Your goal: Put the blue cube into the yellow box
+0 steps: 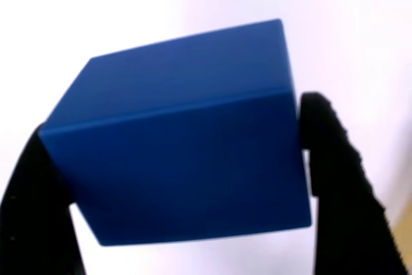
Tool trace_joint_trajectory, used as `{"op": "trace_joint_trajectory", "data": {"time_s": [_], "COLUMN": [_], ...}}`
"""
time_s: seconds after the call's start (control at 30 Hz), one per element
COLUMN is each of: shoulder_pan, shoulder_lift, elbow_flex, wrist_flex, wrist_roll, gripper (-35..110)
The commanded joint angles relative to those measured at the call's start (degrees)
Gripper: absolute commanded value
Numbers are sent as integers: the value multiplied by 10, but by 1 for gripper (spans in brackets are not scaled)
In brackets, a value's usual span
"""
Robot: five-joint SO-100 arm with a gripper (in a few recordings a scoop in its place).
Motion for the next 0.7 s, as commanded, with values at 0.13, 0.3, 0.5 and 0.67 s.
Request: {"op": "trace_joint_trajectory", "data": {"time_s": [0.13, 0.3, 0.5, 0.67], "shoulder_pan": [91, 149, 216, 268], "shoulder_lift": [144, 183, 230, 259], "elbow_flex": [67, 125, 198, 255], "wrist_flex": [-25, -47, -62, -82], "wrist_roll": [-25, -40, -56, -72], "gripper": [18, 18, 17, 17]}}
